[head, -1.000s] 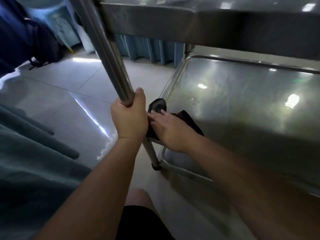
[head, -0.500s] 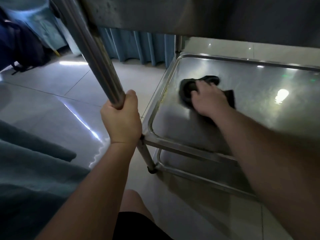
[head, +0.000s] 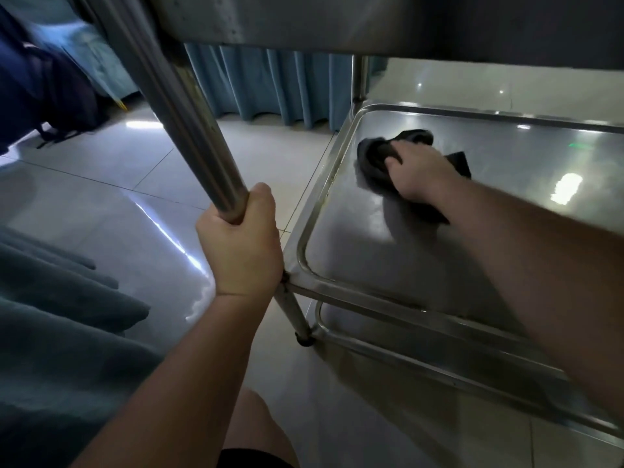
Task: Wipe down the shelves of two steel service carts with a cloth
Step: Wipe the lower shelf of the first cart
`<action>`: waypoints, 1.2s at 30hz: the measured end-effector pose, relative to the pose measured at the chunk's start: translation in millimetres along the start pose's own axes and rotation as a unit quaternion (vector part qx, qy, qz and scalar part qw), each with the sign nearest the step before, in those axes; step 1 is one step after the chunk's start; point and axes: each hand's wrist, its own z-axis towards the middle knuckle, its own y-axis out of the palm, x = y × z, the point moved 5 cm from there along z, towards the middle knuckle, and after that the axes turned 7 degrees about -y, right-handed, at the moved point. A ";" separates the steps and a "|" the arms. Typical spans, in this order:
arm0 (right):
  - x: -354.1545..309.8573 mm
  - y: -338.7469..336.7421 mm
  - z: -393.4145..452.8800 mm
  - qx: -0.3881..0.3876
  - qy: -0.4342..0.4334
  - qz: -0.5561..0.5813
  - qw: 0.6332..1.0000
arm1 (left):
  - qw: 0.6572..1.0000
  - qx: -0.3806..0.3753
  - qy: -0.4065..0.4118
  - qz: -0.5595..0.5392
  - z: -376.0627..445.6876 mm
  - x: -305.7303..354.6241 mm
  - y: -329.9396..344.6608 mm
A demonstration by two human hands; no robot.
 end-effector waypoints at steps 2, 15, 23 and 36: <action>-15.7 7.9 23.7 -0.003 0.023 -0.003 1.000 | 1.000 0.002 0.000 0.004 0.8 0.2 -0.6; -87.1 50.8 -136.6 -0.178 -0.343 0.018 0.922 | 1.000 0.013 0.002 -0.016 -3.0 2.6 -2.6; -34.3 20.2 48.3 -0.013 -0.037 0.013 0.999 | 1.000 -0.007 0.001 -0.005 -0.5 -0.2 -3.1; -123.6 62.5 -94.5 -0.141 -0.306 0.028 0.941 | 1.000 0.009 0.023 -0.015 3.9 -1.8 -7.7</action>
